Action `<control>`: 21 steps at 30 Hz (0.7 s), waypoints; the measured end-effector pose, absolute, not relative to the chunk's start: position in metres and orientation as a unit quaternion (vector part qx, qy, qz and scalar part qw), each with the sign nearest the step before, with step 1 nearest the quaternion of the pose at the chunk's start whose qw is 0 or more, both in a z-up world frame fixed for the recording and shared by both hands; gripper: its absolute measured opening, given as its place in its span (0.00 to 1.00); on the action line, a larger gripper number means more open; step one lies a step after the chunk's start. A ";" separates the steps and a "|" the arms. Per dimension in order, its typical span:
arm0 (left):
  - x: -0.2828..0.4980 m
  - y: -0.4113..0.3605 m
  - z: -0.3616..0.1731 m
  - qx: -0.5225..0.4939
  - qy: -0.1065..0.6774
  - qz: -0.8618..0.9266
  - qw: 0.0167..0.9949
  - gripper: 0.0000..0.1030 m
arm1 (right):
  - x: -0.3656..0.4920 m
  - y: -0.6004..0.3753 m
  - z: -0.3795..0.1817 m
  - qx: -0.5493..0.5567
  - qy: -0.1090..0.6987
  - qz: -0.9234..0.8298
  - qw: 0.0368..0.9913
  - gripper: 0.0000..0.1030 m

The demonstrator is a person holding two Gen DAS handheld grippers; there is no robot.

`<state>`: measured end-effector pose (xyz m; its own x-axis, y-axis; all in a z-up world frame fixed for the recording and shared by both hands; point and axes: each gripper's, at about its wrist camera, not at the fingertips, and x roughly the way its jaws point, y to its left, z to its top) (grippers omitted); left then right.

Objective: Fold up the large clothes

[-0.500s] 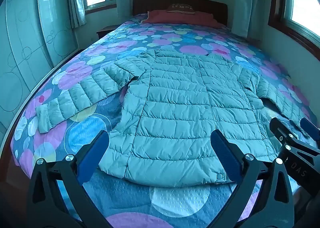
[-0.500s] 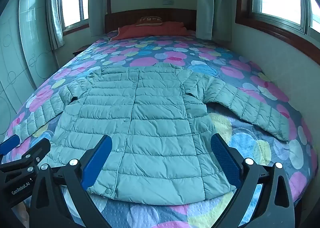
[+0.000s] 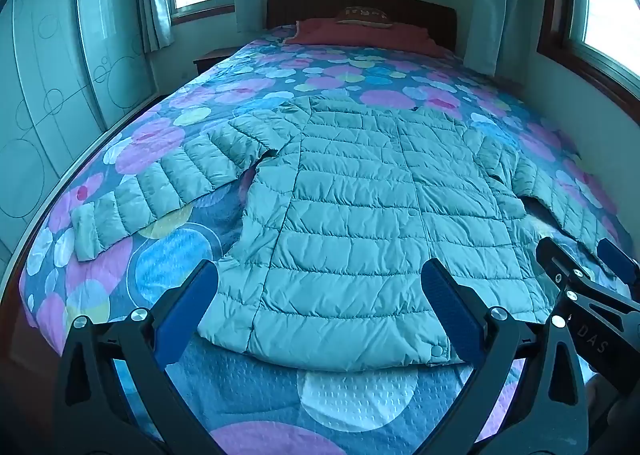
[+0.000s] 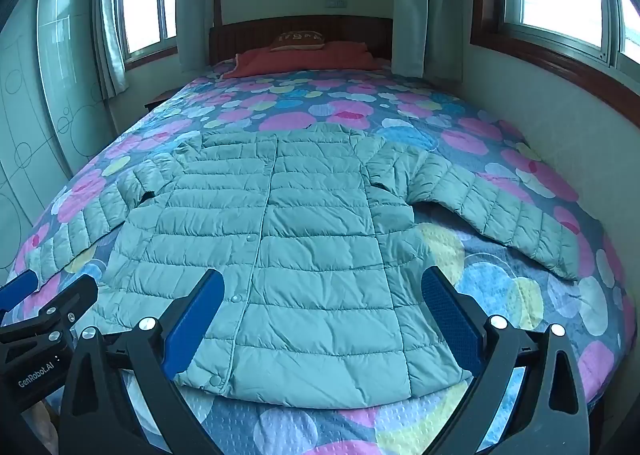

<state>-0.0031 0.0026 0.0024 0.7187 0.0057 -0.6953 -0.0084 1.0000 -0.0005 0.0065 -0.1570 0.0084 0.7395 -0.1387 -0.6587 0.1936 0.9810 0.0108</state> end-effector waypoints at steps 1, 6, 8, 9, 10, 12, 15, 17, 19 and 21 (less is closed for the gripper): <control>-0.003 0.003 0.002 -0.002 0.375 0.003 0.927 0.98 | 0.006 -0.157 0.008 0.039 0.349 -0.090 0.932 0.95; -0.004 0.003 0.002 -0.001 0.375 0.002 0.927 0.98 | 0.007 -0.156 0.010 0.039 0.350 -0.089 0.932 0.95; -0.003 0.003 0.002 -0.003 0.377 0.003 0.926 0.98 | 0.008 -0.155 0.011 0.040 0.350 -0.088 0.932 0.95; -0.003 0.004 0.002 -0.004 0.377 0.003 0.926 0.98 | 0.007 -0.156 0.009 0.039 0.350 -0.088 0.932 0.95; -0.004 0.003 0.002 -0.003 0.377 0.003 0.926 0.98 | 0.006 -0.157 0.008 0.039 0.350 -0.088 0.932 0.95; -0.004 0.003 0.002 -0.002 0.377 0.004 0.926 0.98 | 0.006 -0.157 0.008 0.039 0.351 -0.088 0.932 0.95; -0.004 0.003 0.001 -0.003 0.377 0.003 0.926 0.98 | 0.007 -0.156 0.008 0.039 0.352 -0.089 0.931 0.95; -0.004 0.003 0.002 -0.002 0.377 0.004 0.926 0.98 | 0.006 -0.157 0.008 0.039 0.352 -0.088 0.931 0.95; -0.004 0.003 0.001 -0.002 0.377 0.003 0.926 0.98 | 0.007 -0.157 0.008 0.038 0.352 -0.088 0.931 0.95; -0.004 0.003 0.001 -0.002 0.378 0.003 0.926 0.98 | 0.007 -0.156 0.008 0.039 0.351 -0.088 0.931 0.95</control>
<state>-0.0039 0.0034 0.0013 0.7138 0.0043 -0.7004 -0.0080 1.0000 -0.0021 0.0072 -0.1564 0.0076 0.7374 -0.1370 -0.6615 0.1916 0.9814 0.0104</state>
